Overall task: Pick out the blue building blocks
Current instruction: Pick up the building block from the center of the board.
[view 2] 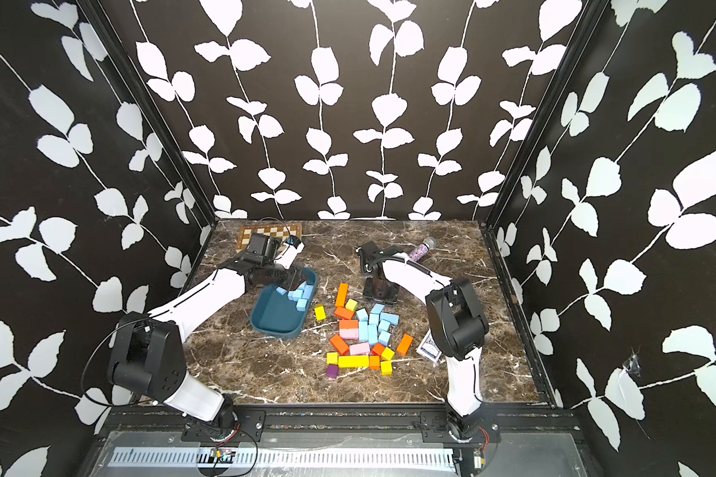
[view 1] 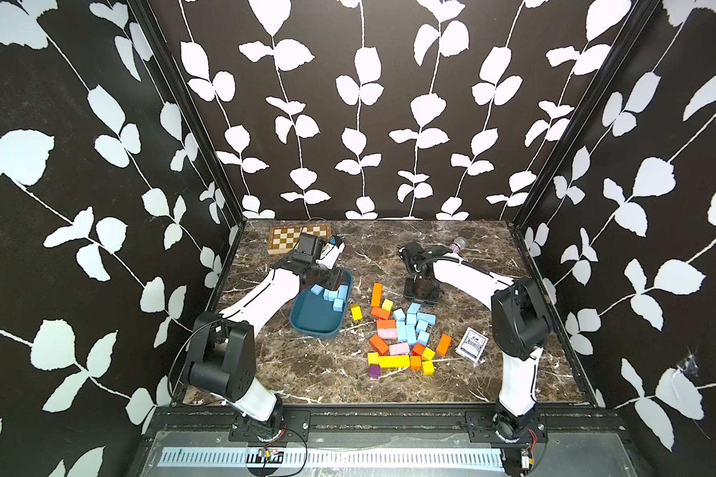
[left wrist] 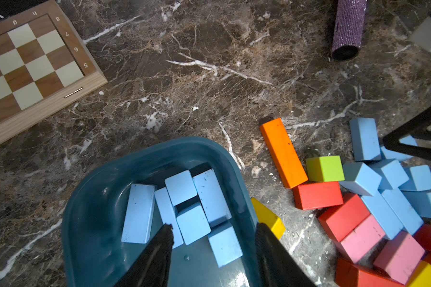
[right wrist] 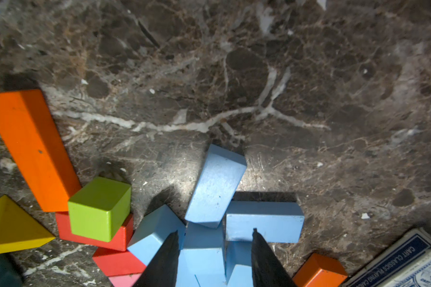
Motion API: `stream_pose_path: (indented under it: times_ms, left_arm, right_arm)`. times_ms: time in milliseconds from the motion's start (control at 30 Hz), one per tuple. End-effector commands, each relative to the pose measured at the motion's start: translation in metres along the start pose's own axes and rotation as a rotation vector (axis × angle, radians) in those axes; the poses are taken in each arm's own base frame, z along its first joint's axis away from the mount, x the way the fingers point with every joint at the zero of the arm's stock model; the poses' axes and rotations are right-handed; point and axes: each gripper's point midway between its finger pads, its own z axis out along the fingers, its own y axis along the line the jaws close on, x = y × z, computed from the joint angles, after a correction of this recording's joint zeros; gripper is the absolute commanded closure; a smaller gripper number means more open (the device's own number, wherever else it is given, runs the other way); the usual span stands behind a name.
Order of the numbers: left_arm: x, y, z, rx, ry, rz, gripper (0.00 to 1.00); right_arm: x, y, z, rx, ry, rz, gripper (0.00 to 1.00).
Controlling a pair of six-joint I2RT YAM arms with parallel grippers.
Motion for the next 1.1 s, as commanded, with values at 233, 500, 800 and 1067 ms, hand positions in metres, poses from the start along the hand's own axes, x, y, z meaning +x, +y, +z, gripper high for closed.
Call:
stream_pose_path:
  times_ms: [233,500,800,1067]
  left_arm:
    - [0.0,-0.004,-0.008,0.014,-0.024,-0.016,0.44]
    - [0.001,-0.004,-0.007,0.016,-0.021,-0.017,0.44]
    - [0.002,-0.004,-0.006,0.017,-0.015,-0.007,0.44]
    - [0.0,-0.007,-0.008,0.029,-0.022,0.003,0.44]
  right_arm:
    - [-0.002,-0.005,0.016,0.047,0.051,0.001,0.55]
    - [-0.009,0.001,0.031,0.022,0.059,0.009,0.56]
    - [-0.014,0.0,0.042,0.021,0.052,0.002,0.65]
    - [-0.025,0.005,0.03,-0.023,-0.008,-0.018,0.8]
